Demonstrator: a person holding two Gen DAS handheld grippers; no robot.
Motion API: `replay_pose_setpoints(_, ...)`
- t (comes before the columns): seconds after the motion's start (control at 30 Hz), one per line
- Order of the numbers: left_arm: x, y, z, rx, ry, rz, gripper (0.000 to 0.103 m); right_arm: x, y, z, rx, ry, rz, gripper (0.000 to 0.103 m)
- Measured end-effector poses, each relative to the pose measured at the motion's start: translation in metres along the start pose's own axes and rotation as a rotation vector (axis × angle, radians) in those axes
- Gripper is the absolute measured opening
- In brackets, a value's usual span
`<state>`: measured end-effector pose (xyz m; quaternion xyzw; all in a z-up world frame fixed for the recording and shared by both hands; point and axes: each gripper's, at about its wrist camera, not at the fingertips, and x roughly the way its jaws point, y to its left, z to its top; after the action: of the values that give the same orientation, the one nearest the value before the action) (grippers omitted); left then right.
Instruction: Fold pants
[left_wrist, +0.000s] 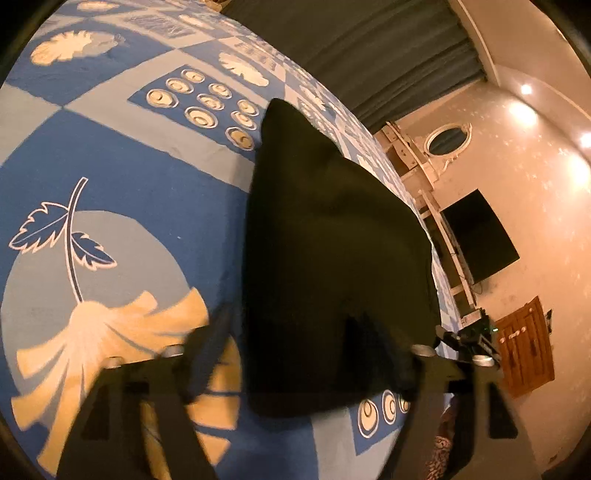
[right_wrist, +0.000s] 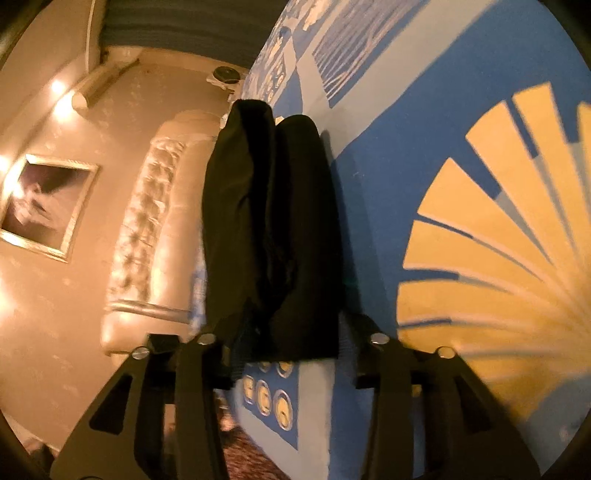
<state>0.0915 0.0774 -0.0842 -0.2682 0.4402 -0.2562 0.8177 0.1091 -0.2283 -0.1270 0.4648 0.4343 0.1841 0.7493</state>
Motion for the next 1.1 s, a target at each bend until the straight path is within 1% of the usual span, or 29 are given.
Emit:
replay_pose_setpoints(0.03,0.000,-0.006,-0.002,0.026,0.000,0.040,0.087,-0.004,0.008,-0.006,-0.037,-0.005,-0.058,0.055)
replay_pose_setpoints(0.07,0.000,-0.014,-0.006,0.058,0.003,0.104,0.087,-0.007,0.015,-0.013,-0.070,-0.010,-0.106,0.059)
replay_pose_setpoints(0.1,-0.001,-0.021,-0.011,0.080,-0.001,0.159,0.087,-0.009,0.020,-0.018,-0.094,-0.015,-0.136,0.064)
replay_pose_setpoints(0.13,-0.003,-0.024,-0.014,0.085,-0.008,0.188,0.087,-0.012,0.027,-0.027,-0.130,-0.024,-0.183,0.069)
replay_pose_setpoints(0.2,-0.011,-0.030,-0.022,0.060,-0.041,0.247,0.087,-0.014,0.040,-0.044,-0.183,-0.042,-0.280,0.074)
replay_pose_setpoints(0.3,-0.018,-0.037,-0.032,0.049,-0.055,0.312,0.087,-0.010,0.059,-0.064,-0.295,-0.051,-0.410,0.084)
replay_pose_setpoints(0.33,-0.020,-0.041,-0.036,0.061,-0.059,0.337,0.087,-0.008,0.067,-0.072,-0.348,-0.060,-0.475,0.084)
replay_pose_setpoints(0.37,-0.023,-0.048,-0.041,0.092,-0.057,0.371,0.087,-0.007,0.072,-0.078,-0.378,-0.070,-0.526,0.085)
replay_pose_setpoints(0.4,-0.024,-0.052,-0.043,0.112,-0.052,0.388,0.087,-0.006,0.076,-0.085,-0.396,-0.081,-0.564,0.085)
replay_pose_setpoints(0.47,-0.027,-0.063,-0.052,0.171,-0.047,0.427,0.087,-0.008,0.080,-0.093,-0.404,-0.098,-0.587,0.085)
replay_pose_setpoints(0.53,-0.032,-0.075,-0.063,0.232,-0.059,0.454,0.087,-0.010,0.087,-0.102,-0.427,-0.129,-0.621,0.085)
replay_pose_setpoints(0.6,-0.035,-0.086,-0.071,0.293,-0.063,0.494,0.087,-0.014,0.089,-0.112,-0.463,-0.159,-0.651,0.086)
replay_pose_setpoints(0.63,-0.035,-0.090,-0.073,0.316,-0.061,0.510,0.087,-0.014,0.097,-0.117,-0.486,-0.178,-0.673,0.086)
replay_pose_setpoints(0.73,-0.038,-0.103,-0.081,0.392,-0.075,0.549,0.087,-0.016,0.106,-0.124,-0.522,-0.204,-0.693,0.087)
replay_pose_setpoints(0.83,-0.038,-0.110,-0.084,0.408,-0.074,0.554,0.087,-0.016,0.117,-0.133,-0.536,-0.221,-0.685,0.087)
replay_pose_setpoints(0.97,-0.038,-0.113,-0.086,0.395,-0.074,0.519,0.087,-0.014,0.125,-0.140,-0.548,-0.232,-0.684,0.088)
replay_pose_setpoints(1.1,-0.039,-0.115,-0.087,0.392,-0.088,0.510,0.087,-0.011,0.129,-0.145,-0.551,-0.229,-0.685,0.088)
